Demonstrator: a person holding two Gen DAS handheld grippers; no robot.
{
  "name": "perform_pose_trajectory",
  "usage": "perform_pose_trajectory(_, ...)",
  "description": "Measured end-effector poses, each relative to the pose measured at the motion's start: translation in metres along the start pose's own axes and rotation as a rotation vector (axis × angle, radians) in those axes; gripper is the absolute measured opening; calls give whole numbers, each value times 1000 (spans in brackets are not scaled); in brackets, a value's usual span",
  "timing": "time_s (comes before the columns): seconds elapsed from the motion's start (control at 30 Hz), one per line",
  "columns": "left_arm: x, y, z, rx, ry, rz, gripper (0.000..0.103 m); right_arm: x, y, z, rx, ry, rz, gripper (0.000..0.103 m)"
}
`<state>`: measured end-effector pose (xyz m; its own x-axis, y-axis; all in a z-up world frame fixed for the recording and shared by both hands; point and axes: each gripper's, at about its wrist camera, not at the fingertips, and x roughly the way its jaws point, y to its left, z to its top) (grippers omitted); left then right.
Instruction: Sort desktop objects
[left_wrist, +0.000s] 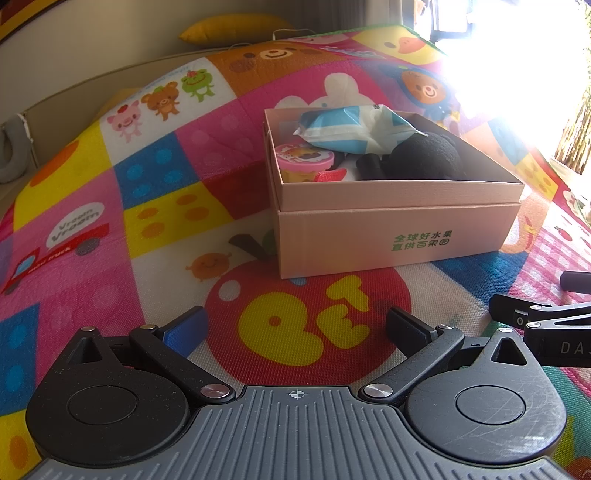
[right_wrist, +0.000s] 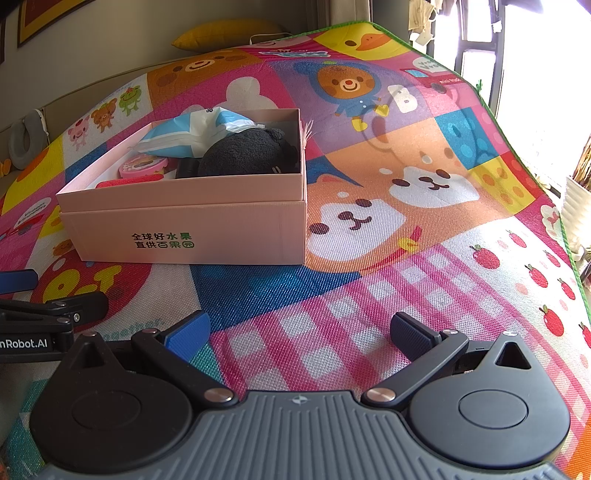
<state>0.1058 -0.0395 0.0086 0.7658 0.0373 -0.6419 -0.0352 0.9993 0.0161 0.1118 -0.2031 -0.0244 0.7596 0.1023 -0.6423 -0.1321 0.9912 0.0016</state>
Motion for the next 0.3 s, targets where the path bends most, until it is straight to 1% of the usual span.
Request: perform_pose_trajectory(0.3, 0, 0, 0, 1, -3, 4, 103, 0, 0, 0, 0, 0, 0, 103)
